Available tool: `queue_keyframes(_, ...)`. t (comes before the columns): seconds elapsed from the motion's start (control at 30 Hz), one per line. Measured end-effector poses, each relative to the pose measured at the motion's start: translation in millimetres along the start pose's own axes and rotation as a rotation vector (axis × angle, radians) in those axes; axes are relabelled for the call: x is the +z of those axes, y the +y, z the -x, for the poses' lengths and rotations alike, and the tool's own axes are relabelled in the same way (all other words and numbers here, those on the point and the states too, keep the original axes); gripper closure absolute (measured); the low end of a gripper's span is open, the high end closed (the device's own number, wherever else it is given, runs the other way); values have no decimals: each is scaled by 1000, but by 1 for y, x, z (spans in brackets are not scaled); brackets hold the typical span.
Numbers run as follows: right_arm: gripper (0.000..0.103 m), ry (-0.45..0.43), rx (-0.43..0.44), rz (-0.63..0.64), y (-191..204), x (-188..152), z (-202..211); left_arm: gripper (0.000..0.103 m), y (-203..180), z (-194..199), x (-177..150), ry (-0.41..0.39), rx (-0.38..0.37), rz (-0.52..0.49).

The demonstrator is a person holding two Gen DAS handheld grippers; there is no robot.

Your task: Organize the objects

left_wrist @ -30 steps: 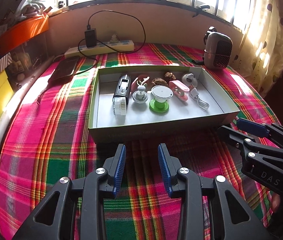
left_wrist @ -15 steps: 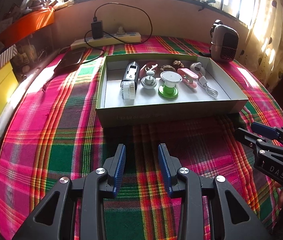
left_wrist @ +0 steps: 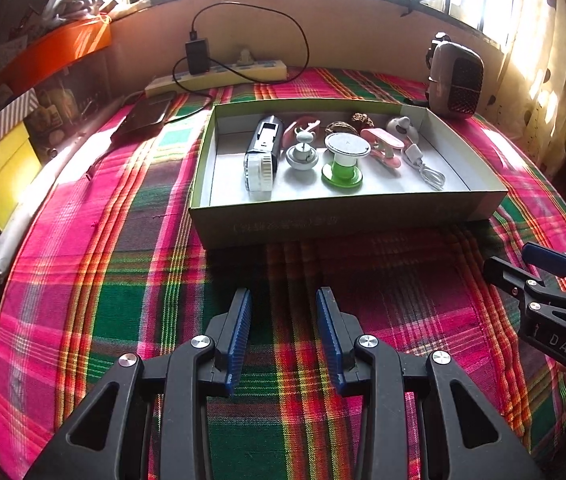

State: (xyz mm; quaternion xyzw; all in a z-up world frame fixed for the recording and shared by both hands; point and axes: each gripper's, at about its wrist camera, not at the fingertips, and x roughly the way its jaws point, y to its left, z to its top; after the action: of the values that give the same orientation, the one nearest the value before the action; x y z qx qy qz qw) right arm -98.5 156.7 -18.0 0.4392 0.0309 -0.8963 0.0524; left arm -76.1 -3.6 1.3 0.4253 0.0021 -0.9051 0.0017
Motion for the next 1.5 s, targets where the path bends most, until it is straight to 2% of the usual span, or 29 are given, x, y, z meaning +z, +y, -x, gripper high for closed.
queue_keyframes(1.5,38,1,1,-6,-1,-1,0,71,-1,0,1,0,4,9)
